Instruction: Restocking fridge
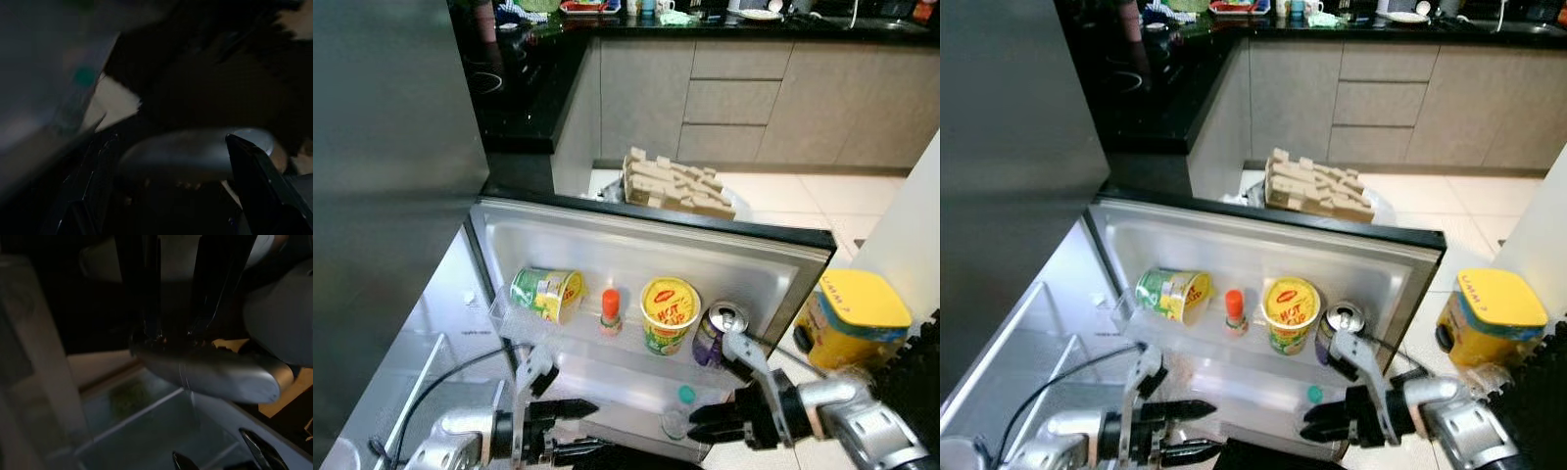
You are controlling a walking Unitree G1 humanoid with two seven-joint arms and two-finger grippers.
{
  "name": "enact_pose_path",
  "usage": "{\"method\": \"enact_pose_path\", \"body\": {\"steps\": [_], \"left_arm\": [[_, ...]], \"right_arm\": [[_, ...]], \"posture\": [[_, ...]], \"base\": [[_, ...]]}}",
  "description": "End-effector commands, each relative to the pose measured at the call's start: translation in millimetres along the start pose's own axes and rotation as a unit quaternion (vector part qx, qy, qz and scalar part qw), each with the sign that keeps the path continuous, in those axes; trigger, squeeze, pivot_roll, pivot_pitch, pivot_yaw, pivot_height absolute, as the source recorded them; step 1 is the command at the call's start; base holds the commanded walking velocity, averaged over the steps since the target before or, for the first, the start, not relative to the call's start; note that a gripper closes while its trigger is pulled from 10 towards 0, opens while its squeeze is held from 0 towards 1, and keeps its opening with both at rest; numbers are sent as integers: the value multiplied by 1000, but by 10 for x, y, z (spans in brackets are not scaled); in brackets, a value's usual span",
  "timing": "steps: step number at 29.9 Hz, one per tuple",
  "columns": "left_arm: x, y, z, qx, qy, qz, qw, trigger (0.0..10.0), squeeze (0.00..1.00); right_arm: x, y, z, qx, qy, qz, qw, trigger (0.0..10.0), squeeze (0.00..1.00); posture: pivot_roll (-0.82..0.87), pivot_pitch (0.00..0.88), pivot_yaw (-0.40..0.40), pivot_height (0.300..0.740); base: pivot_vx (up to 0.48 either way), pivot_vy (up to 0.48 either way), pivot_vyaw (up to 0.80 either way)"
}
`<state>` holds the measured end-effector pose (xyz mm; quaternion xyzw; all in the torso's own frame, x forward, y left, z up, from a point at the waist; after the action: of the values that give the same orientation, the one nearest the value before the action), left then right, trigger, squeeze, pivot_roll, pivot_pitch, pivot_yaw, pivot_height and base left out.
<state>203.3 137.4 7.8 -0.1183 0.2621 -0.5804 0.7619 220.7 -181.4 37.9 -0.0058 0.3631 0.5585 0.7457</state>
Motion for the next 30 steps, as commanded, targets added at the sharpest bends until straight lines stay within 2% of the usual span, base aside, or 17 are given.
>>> {"method": "enact_pose_path", "body": {"steps": [1, 4, 6, 8, 9, 10, 11, 12, 14, 15, 19, 20, 23, 26, 28, 29, 30], "left_arm": [[-13, 113, -197, -27, 25, 57, 998, 10000, 0], [-20, 175, -325, -37, 43, 95, 994, 10000, 0], [-21, 218, -442, -57, 49, 129, 989, 10000, 0], [-21, 218, -442, -57, 49, 129, 989, 10000, 0], [-25, 232, -510, -68, 54, 146, 985, 10000, 0], [-25, 232, -510, -68, 54, 146, 985, 10000, 0], [-34, 243, -619, -89, 61, 171, 979, 10000, 0], [-34, 243, -619, -89, 61, 171, 979, 10000, 0], [-69, 256, -823, -138, 66, 224, 963, 10000, 0], [-69, 256, -823, -138, 66, 224, 963, 10000, 0], [-168, 278, -1085, -200, 68, 318, 924, 10000, 0], [-168, 278, -1085, -200, 68, 318, 924, 10000, 0], [-190, 254, -1183, -213, 76, 342, 912, 10000, 0], [-185, 224, -1237, -223, 80, 346, 908, 10000, 0], [-172, 186, -1284, -232, 80, 345, 906, 10000, 0], [-162, 153, -1321, -241, 77, 343, 904, 10000, 0], [-162, 153, -1321, -241, 77, 343, 904, 10000, 0]], "right_arm": [[77, -82, -192, 20, 15, -29, 999, 10000, 0], [117, -147, -336, 41, 26, -59, 997, 10000, 0], [155, -202, -511, 60, 36, -91, 993, 10000, 0], [155, -202, -511, 60, 36, -91, 993, 10000, 0], [169, -235, -617, 74, 45, -117, 989, 10000, 0], [169, -235, -617, 74, 45, -117, 989, 10000, 0], [173, -277, -778, 94, 59, -158, 981, 10000, 0], [173, -277, -778, 94, 59, -158, 981, 10000, 0], [177, -295, -1077, 133, 88, -226, 961, 10000, 0], [177, -295, -1077, 133, 88, -226, 961, 10000, 0], [220, -238, -1365, 180, 103, -280, 937, 10000, 0], [220, -238, -1365, 180, 103, -280, 937, 10000, 0], [241, -198, -1469, 189, 115, -295, 929, 10000, 0], [260, -163, -1521, 198, 118, -298, 926, 10000, 0], [293, -123, -1560, 206, 112, -297, 925, 10000, 0], [333, -108, -1532, 212, 79, -296, 928, 10000, 0], [333, -108, -1532, 212, 79, -296, 928, 10000, 0]], "posture": [[-66, 0, -4, 740], [-66, 0, -4, 740], [-66, 0, -4, 740], [-66, 0, -4, 740], [-66, 0, -4, 740], [-66, 0, -4, 740], [-66, 0, -4, 740], [-66, 0, -4, 740], [-68, 0, -6, 740], [-68, 0, -6, 740], [-67, 0, -7, 740], [-67, 0, -7, 740], [-67, 0, -7, 740], [-68, 0, -9, 740], [-67, 0, -11, 740], [-66, 0, -10, 740], [-66, 0, -10, 740]], "base": [[0, 0, 0], [0, 0, 0], [0, 0, 0], [0, 0, 0], [0, 0, 0], [0, 0, 0], [0, 0, 0], [0, 0, 0], [0, 0, 0], [0, 0, 0], [0, 0, 0], [0, 0, 0], [0, 0, 0], [0, 0, 0], [0, 0, 0], [0, 0, 0], [0, 0, 0]]}}
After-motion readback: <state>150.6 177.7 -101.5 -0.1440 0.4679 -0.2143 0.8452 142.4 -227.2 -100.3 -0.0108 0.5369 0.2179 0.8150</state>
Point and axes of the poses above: a point about 5 cm out from each wrist's last joint towards the gripper, its own x axis pointing out of the wrist towards the gripper, its own z axis along the axis of the wrist's last joint, y = z × x, the point moved 2 cm from there along x, pointing out of the wrist towards the gripper
